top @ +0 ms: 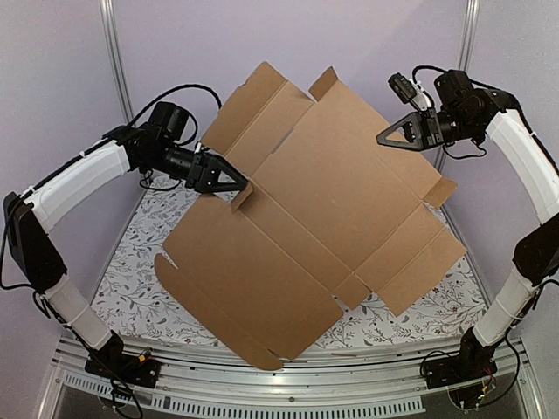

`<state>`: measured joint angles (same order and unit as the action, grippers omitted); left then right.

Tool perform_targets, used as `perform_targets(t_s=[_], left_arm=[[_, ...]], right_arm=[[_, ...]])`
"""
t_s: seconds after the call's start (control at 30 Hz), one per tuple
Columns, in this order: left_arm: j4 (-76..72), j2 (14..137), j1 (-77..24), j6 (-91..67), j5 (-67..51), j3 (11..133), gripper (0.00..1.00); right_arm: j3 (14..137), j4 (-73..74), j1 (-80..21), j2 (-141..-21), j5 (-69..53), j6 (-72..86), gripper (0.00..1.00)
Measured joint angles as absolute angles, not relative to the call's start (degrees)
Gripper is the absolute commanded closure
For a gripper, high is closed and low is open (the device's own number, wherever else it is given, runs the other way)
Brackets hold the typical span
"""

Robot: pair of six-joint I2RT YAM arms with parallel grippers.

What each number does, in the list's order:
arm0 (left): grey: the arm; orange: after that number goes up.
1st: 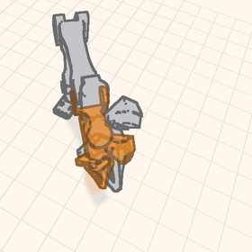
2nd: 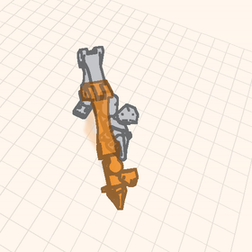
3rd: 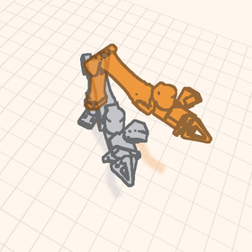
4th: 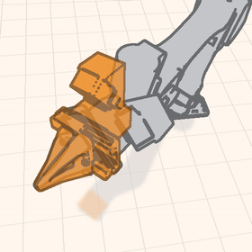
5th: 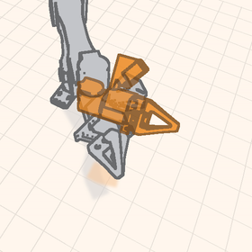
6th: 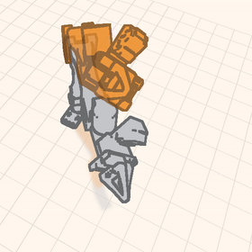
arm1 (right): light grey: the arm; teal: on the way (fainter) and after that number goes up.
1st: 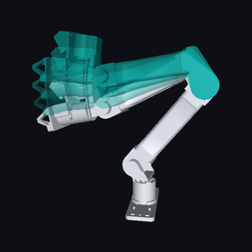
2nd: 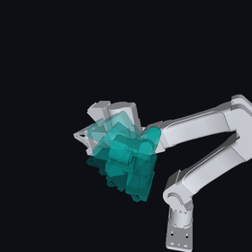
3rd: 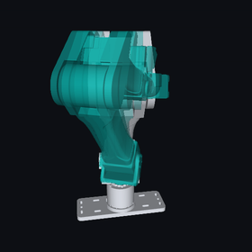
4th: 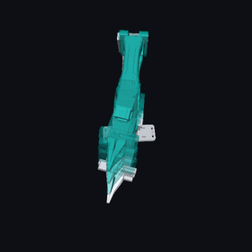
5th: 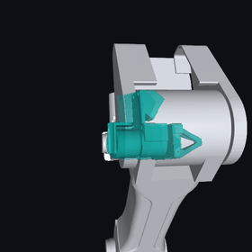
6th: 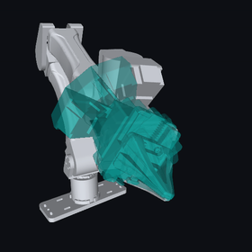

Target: Fold the paper box

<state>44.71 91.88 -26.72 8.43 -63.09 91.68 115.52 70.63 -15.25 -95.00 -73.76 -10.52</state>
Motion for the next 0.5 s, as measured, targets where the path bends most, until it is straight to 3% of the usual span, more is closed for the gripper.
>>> perform_targets(t_s=[0.17,0.27,0.4,0.5], left_arm=[[44.27,93.38,-26.74,7.88,-62.35,91.68,0.57],[44.01,93.38,-26.74,7.57,-62.48,91.68,0.43],[42.57,93.36,-26.74,7.16,-62.57,90.78,0.33],[41.60,93.36,-26.74,7.29,-62.94,89.30,0.32]], right_arm=[[115.07,70.65,-15.25,-95.00,-73.63,-10.41,1.00],[115.07,70.54,-15.25,-95.00,-73.84,-10.15,1.00],[115.07,70.17,-15.20,-95.00,-75.24,-9.30,1.00],[115.07,70.11,-15.14,-95.00,-76.86,-8.78,1.00]])
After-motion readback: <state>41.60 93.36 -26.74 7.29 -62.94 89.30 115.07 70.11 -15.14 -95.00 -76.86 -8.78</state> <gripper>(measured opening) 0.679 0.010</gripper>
